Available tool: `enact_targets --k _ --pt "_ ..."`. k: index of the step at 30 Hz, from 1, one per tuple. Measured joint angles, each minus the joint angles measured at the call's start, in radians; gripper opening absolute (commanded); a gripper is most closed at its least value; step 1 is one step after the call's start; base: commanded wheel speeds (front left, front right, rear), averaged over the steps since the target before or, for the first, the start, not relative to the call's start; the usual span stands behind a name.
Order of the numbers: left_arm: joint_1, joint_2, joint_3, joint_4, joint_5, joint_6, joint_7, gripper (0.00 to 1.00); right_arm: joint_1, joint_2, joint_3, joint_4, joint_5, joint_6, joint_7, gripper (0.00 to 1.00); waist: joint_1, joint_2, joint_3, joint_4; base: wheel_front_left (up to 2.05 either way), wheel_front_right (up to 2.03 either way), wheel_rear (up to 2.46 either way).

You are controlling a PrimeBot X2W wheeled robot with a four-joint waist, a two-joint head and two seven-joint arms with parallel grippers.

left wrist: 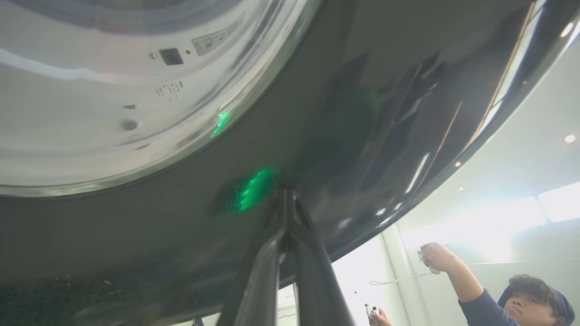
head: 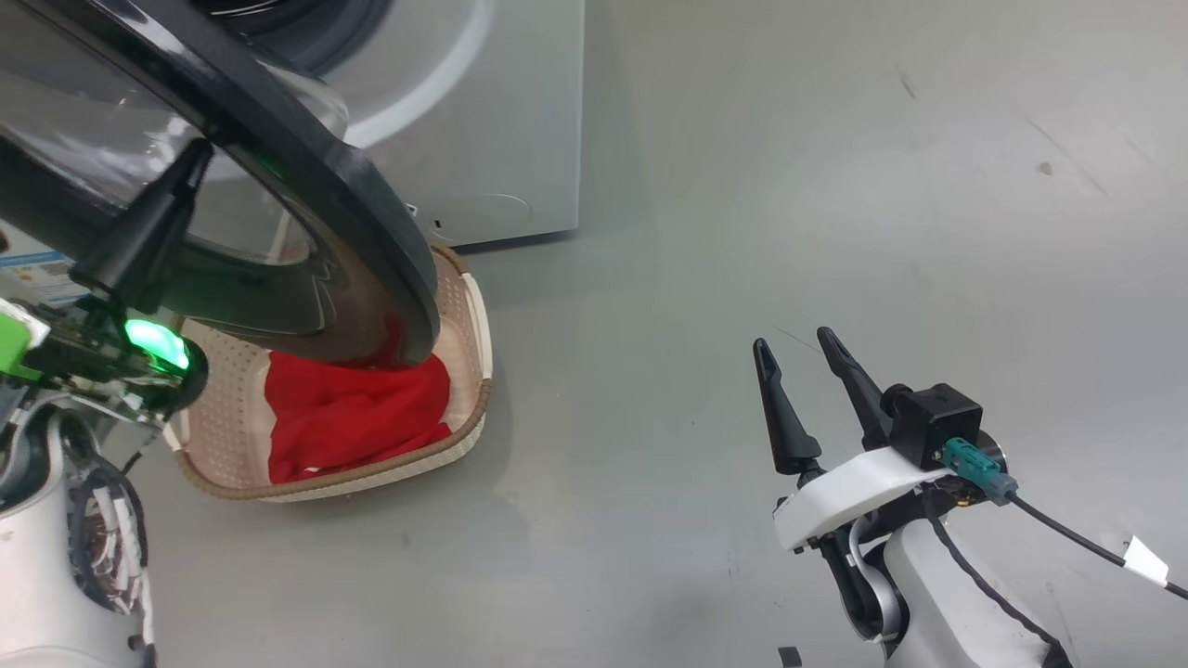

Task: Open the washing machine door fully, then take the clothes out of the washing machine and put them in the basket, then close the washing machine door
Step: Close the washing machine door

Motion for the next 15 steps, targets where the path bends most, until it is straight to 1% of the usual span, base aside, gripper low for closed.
enact_targets --k 4,8,11,15 --pt "-0.043 0.002 0.035 -0.002 0.029 0.000 -0.058 0.00 0.000 0.001 0.012 -0.005 0.007 0.000 0.000 1.00 0.0000 0.0000 0.014 -0.053 0.00 0.00 0.00" --pt "-0.087 -0.001 0.011 0.010 0.047 0.000 -0.072 0.00 0.000 0.002 -0.001 -0.014 0.012 -0.010 0.000 1.00 0.0000 0.0000 0.029 -0.099 0.00 0.00 0.00" --pt "-0.111 -0.010 -0.009 0.020 0.055 0.000 -0.082 0.00 0.000 0.002 -0.007 -0.017 0.012 -0.015 0.000 1.00 -0.0001 0.0000 0.041 -0.119 0.00 0.00 0.00" --pt "-0.117 -0.013 -0.010 0.044 0.055 0.000 -0.100 0.00 0.000 0.003 -0.018 -0.021 0.012 -0.018 0.000 1.00 0.0000 0.0000 0.051 -0.127 0.00 0.00 0.00"
